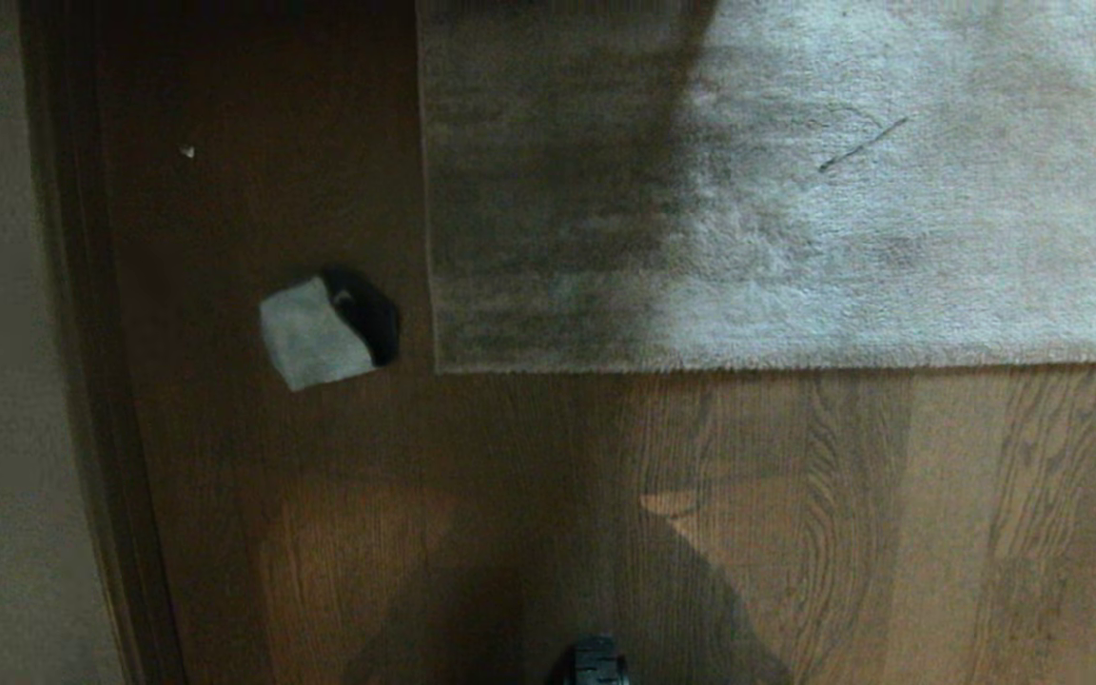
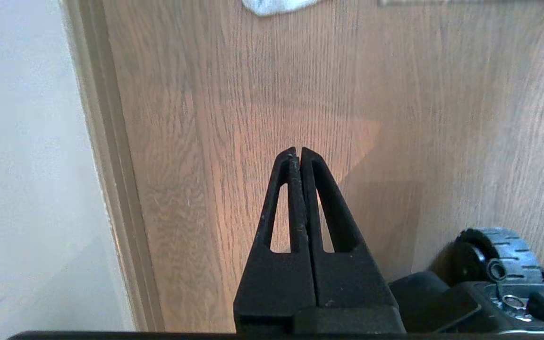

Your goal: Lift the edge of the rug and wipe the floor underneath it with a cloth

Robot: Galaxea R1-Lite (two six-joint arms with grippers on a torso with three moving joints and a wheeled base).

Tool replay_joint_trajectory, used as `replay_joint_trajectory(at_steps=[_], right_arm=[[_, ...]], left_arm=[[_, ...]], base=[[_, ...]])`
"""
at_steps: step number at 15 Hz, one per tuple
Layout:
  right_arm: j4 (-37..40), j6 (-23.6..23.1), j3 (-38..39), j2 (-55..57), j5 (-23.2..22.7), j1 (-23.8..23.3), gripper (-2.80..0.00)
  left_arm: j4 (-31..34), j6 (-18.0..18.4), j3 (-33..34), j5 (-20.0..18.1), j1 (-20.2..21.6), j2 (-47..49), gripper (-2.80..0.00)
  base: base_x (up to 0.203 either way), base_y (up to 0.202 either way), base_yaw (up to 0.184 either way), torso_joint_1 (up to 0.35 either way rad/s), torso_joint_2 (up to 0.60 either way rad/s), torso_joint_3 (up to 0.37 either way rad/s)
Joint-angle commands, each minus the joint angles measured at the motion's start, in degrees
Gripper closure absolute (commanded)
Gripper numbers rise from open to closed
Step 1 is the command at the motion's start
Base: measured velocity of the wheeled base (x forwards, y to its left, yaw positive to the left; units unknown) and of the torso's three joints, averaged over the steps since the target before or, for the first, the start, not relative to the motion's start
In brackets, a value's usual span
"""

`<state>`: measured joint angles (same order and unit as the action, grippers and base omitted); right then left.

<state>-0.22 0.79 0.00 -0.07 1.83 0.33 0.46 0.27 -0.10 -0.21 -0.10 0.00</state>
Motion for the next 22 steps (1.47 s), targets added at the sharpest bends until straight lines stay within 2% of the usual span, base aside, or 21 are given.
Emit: replay_joint_trajectory(at_steps=[1,22], right_arm=[[0.0,0.0,0.0,0.1,0.0,0.0,0.0],[0.0,0.0,0.0,0.1,0.0,0.0,0.0]], left_arm=[[0.0,-0.1,0.0,0.0,0.0,0.0,0.0],[-0.1,-0.5,0.0,0.0,0.0,0.0,0.0]], base=[[0.0,0.0,0.0,0.002,0.01,0.198],[0.0,0.0,0.0,0.002,0.0,0.201]])
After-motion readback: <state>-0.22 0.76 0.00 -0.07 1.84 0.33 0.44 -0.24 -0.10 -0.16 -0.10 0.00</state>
